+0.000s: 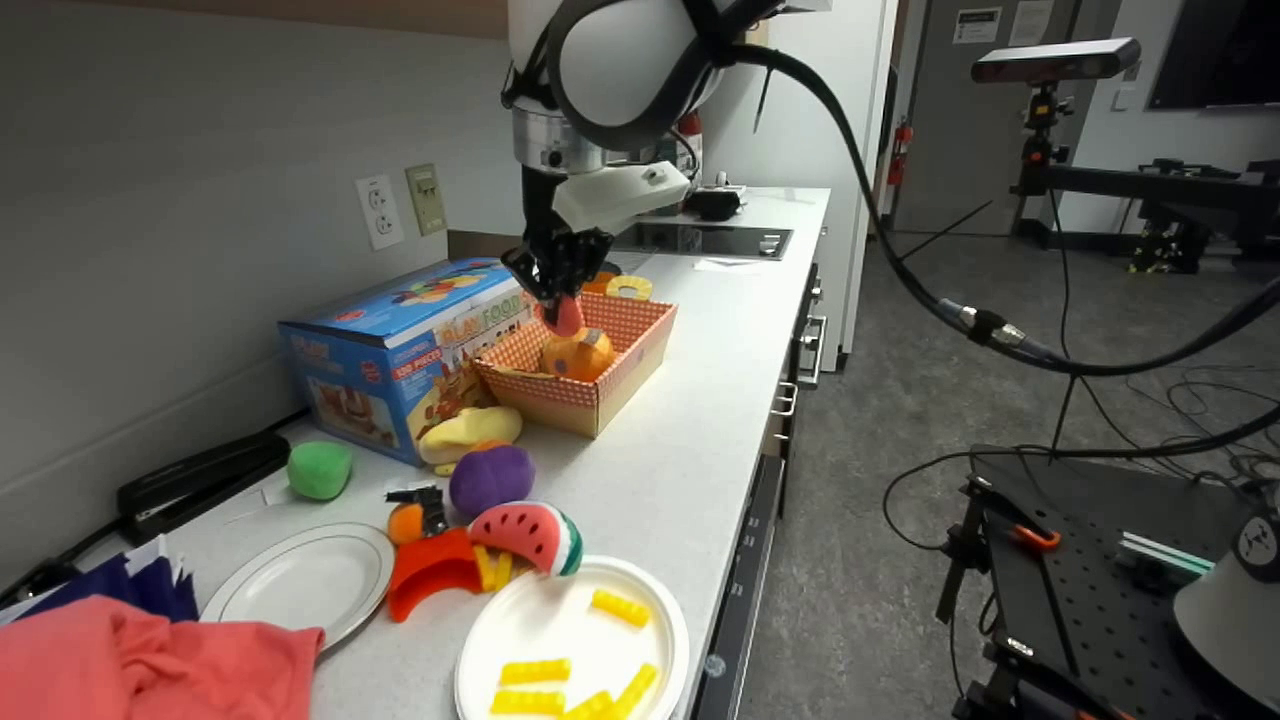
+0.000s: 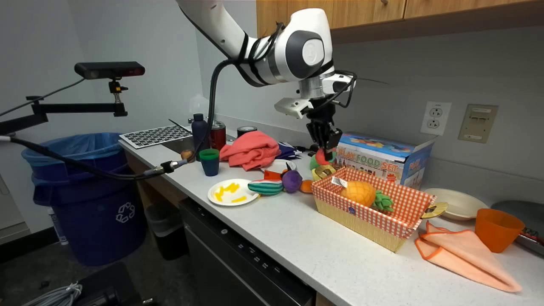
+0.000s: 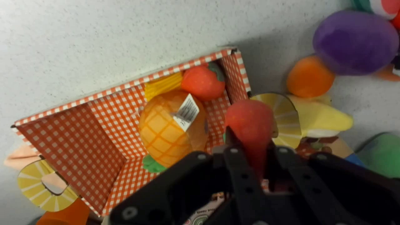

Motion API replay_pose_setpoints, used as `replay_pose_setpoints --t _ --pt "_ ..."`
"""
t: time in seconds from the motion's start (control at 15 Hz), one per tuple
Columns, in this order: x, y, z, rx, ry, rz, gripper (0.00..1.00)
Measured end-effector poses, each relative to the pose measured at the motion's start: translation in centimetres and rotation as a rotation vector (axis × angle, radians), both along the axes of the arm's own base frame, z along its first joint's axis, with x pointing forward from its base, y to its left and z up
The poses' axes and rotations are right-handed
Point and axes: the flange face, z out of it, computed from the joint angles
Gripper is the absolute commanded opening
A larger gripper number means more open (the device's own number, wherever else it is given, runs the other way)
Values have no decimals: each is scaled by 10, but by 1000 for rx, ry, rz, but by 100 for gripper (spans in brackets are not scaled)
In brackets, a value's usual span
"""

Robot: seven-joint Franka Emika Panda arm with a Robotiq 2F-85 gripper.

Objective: Put the pineapple, cherry, watermelon, eggplant, banana and orange plushies in the box

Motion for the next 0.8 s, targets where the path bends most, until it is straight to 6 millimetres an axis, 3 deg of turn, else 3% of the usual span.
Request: replay_pose_setpoints --t 0.4,0.47,0.53,0.6,0.8 --pt "27 -6 -38 -28 -78 -93 4" --pt "30 -8 -43 -41 -77 -106 18" --pt "32 -10 -48 -51 -75 -118 43" --pt "33 -12 -52 -60 -74 -129 43" --pt "36 -13 -57 -65 -75 -149 62"
